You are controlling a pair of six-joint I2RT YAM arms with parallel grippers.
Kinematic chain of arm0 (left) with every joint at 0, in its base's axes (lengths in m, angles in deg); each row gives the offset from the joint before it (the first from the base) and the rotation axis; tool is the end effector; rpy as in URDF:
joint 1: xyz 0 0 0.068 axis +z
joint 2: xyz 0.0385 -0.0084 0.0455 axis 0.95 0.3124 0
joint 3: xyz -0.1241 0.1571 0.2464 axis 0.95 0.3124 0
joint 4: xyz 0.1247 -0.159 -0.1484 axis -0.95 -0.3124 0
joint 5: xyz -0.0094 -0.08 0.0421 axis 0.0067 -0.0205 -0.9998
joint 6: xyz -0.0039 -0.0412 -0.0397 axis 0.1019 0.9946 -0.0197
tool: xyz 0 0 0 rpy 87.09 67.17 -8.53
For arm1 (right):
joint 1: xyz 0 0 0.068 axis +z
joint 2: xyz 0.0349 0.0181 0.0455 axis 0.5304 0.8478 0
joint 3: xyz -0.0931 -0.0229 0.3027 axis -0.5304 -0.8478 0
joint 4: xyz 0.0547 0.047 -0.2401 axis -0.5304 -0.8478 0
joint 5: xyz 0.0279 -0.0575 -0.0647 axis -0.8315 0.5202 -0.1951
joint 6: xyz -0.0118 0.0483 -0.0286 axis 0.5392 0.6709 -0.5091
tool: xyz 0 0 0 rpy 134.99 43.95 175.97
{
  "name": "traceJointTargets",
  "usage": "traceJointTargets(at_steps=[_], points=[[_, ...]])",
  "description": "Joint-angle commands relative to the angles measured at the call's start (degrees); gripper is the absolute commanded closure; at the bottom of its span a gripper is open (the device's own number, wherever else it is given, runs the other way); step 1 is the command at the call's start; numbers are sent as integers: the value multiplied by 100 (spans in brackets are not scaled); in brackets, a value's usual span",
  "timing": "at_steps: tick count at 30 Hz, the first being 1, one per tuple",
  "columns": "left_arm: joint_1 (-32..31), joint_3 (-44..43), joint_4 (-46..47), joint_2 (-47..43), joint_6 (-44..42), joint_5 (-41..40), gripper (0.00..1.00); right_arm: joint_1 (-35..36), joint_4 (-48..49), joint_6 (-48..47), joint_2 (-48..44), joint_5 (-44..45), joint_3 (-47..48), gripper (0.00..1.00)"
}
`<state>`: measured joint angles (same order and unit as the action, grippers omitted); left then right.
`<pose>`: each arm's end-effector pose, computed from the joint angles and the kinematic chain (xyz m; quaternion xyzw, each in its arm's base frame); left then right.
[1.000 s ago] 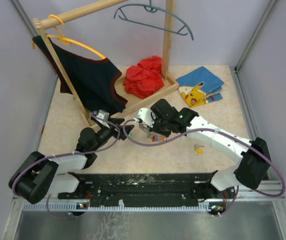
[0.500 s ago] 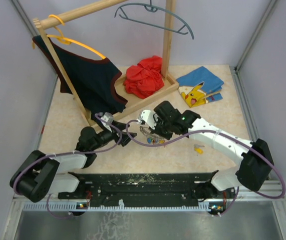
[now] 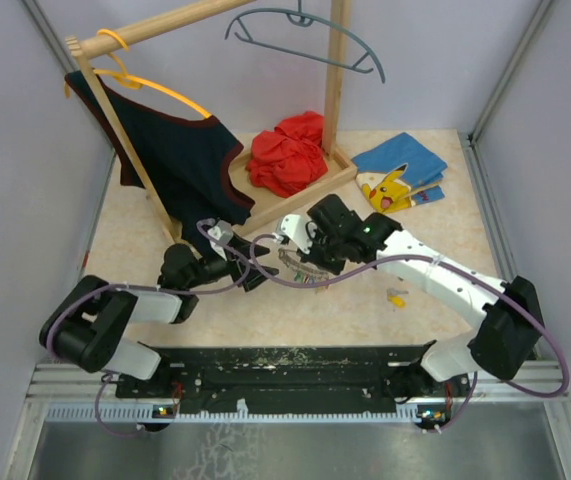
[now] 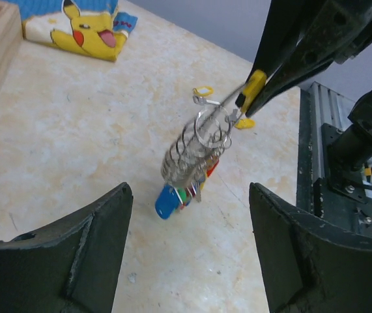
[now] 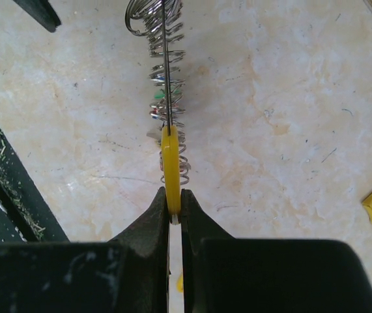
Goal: Put the keys on the keyring
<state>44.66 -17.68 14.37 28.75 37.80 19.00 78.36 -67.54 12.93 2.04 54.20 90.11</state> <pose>0.1964 -0.1318 0.2460 0.3321 0.6007 -0.4803 0.5461 0.1807 0.1938 0.3344 -0.5873 0.7608 0.0818 0.2638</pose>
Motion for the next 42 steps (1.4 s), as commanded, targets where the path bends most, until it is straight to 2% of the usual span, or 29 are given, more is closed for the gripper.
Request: traceJointTargets(at_steps=[1, 4, 8, 13, 15, 18, 24, 28, 32, 37, 42], points=[[105, 505, 2179, 605, 1428, 54, 23, -160, 718, 228, -376, -292, -91, 100], [118, 688, 3401, 1260, 2116, 3, 25, -191, 1162, 438, -600, -446, -418, 100], [116, 647, 3456, 1535, 2311, -147, 30, -229, 1687, 742, -841, -682, -769, 100], [105, 733, 3271, 1378, 1972, -739, 32, -224, 2098, 1135, -967, -782, -1071, 100], [105, 690, 3073, 1372, 2096, -878, 33, -229, 2299, 1368, -1017, -775, -1186, 100], [81, 765, 3403, 1482, 2423, -1017, 34, -229, 2579, 1661, -1131, -837, -1371, 100], [78, 797, 3456, 1485, 3098, -1196, 34, -229, 3433, 2174, -1444, -963, -2048, 100], [73, 814, 3452, 1455, 3021, -1230, 35, -229, 3656, 2380, -1424, -1018, -2237, 100], [-7, 709, 3448, 1414, 2993, -1154, 40, -229, 3679, 2432, -1420, -1057, -2224, 100], [-160, 840, 3424, 1075, 2408, -1257, 41, -225, 3591, 2444, -1418, -1052, -2165, 100], [-173, 840, 2510, 482, 1758, -1560, 40, -229, 3403, 2371, -1383, -1100, -2097, 100]])
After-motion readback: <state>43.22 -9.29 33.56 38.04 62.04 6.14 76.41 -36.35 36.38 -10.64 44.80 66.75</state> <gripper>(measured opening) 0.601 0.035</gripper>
